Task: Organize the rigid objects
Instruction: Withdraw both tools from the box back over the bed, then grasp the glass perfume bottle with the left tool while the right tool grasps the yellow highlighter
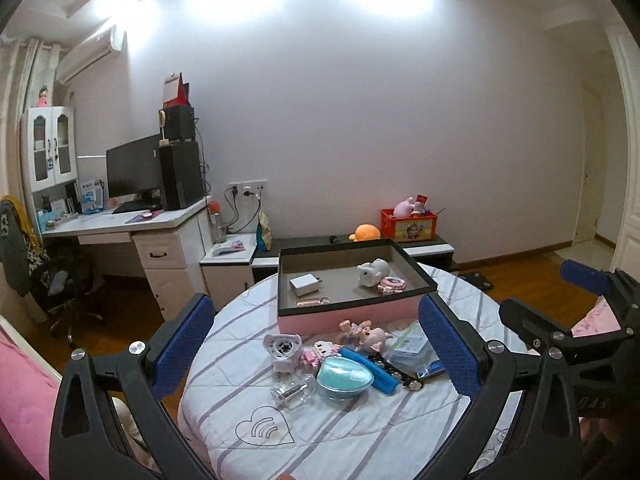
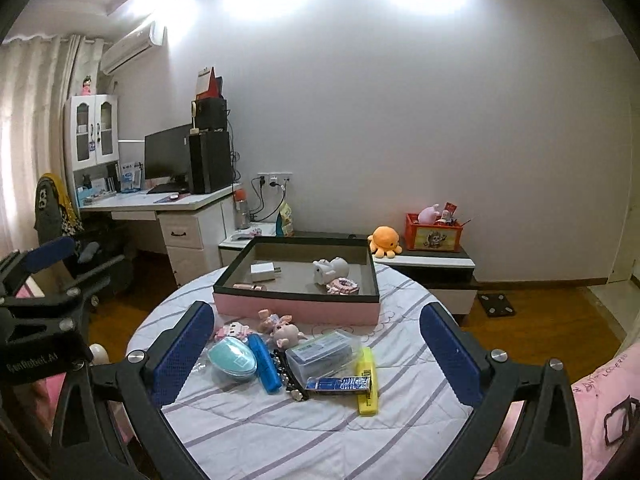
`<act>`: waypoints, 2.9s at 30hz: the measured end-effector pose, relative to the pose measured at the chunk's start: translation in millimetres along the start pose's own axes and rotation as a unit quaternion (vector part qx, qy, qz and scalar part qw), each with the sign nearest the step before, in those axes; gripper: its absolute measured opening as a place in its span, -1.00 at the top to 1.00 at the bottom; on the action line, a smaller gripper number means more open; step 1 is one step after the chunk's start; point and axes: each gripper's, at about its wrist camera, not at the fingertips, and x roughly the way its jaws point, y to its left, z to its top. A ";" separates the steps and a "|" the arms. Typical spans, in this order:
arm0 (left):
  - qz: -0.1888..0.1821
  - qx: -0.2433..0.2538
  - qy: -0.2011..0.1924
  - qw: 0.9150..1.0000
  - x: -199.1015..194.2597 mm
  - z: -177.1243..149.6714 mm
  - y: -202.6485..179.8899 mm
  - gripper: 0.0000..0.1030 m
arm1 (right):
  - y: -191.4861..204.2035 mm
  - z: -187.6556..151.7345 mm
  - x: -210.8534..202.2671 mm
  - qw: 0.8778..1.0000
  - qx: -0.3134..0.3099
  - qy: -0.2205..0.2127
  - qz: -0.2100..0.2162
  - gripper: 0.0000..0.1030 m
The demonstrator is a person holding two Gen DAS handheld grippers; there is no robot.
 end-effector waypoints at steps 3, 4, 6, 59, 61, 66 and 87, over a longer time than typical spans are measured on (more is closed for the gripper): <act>-0.002 0.007 0.003 1.000 0.7 -1.0 -3.6 -1.00 | -3.3 -0.2 -2.4 1.000 0.003 0.000 -0.004 -1.00; -0.001 0.008 0.004 1.000 0.2 -2.3 -4.5 -1.00 | -3.9 -0.5 -2.8 1.000 0.005 -0.001 -0.005 -1.00; 0.001 0.009 0.006 1.000 1.4 -3.6 -5.6 -1.00 | -5.5 -0.5 -2.6 1.000 0.005 0.001 -0.008 -1.00; -0.025 -0.027 0.257 0.966 196.1 -131.4 50.2 -0.12 | -57.8 -100.6 149.5 0.974 0.040 0.218 -0.042 -1.00; -0.032 -0.026 0.253 0.967 192.0 -130.8 48.3 -0.03 | -59.2 -102.2 153.3 0.973 0.037 0.223 -0.044 -1.00; -0.049 -0.034 0.253 0.966 178.6 -130.6 51.2 -0.03 | -63.4 -107.4 165.3 0.971 0.026 0.233 -0.048 -1.00; -0.056 -0.018 0.217 0.974 143.8 -109.8 41.7 -0.03 | -71.3 -98.5 172.1 0.975 0.020 0.223 0.015 0.48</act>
